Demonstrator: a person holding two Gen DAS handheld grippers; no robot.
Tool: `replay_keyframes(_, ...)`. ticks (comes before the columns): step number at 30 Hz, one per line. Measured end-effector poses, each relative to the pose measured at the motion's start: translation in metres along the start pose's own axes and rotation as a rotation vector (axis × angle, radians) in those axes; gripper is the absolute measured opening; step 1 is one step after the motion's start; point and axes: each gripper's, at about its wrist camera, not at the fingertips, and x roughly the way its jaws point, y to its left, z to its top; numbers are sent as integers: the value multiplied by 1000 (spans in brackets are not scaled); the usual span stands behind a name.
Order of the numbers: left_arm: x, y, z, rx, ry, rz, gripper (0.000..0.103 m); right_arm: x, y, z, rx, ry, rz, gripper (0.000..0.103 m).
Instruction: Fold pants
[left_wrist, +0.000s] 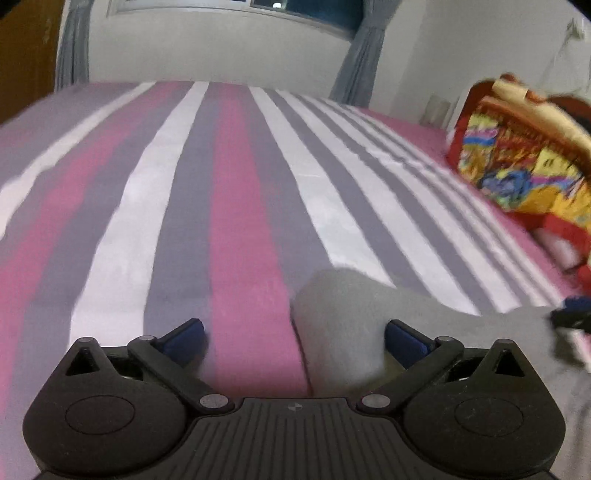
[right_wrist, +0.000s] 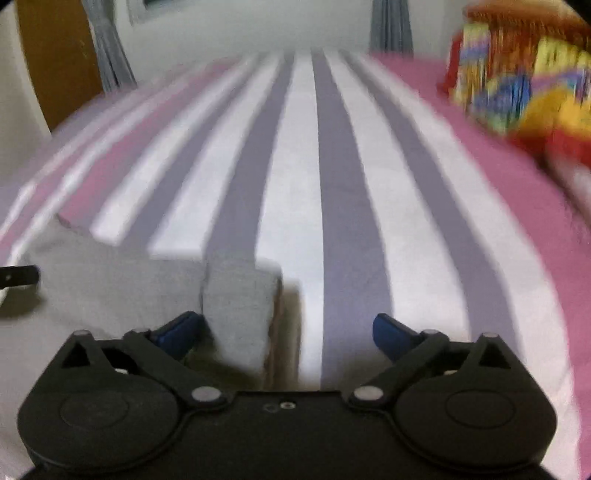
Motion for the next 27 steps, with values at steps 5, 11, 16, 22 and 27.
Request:
replay_keyframes(5,37,-15,1,48,71,73,103,48,-4,1,-3,110,-29,94)
replay_keyframes(11,15,-29,-6,85,56,95,103,18,-16,-9,83,44,5,101)
replay_keyframes(16,-14,-31,-18,142,50,113,103,1,-11,-21,70,53,26,101)
replay_keyframes(22,-43,-36,-36,138,45,112,103,-15,-13,-33,100,77,32,101)
replay_keyframes(27,-58,-38,-46,154,56,116,103,-34,-5,-41,77,86,7,101)
